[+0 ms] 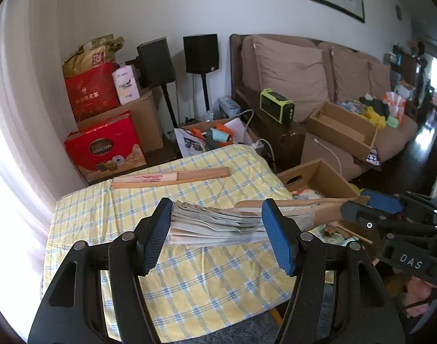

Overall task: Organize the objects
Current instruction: 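Lift and carry the white paper fan toward the box with both grippers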

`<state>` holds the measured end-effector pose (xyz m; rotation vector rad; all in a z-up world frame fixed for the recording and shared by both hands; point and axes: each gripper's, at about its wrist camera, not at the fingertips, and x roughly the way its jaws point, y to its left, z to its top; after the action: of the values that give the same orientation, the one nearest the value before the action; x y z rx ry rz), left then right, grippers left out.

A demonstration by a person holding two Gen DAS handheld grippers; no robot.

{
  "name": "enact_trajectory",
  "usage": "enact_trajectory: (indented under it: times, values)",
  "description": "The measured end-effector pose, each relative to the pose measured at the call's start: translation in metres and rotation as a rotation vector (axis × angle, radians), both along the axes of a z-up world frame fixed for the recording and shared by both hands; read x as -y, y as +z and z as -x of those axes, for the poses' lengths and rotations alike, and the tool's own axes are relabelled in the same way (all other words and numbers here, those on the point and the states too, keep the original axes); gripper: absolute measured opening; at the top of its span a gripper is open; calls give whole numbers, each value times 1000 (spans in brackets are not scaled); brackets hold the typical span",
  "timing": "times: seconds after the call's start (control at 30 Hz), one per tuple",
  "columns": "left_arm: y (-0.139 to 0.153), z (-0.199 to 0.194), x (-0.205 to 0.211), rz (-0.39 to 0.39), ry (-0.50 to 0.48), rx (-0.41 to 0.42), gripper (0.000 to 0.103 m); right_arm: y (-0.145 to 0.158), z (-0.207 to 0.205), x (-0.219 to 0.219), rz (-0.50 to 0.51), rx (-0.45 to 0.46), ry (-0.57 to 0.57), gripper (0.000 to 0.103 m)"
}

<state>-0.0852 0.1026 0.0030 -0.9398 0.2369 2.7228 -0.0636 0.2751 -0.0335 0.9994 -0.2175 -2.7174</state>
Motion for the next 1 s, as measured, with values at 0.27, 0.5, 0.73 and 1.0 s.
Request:
enact_trajectory:
  times: [0.27,0.5,0.73,1.0]
  values:
    - [-6,-1,-20,18,-29,28,61,-1,-8,-18,0,-5,-33,46]
    - [-9,-2,-28,27,-40,40,61,-5,-9,-28,5,-4,-46,46]
    - [-10,-2,-38,49,-47,43,61,-8,-9,-34,11,6,-54,47]
    - [-7,-13,-61,41,-106,35,61,-6,-26,-56,20,-3,-89,47]
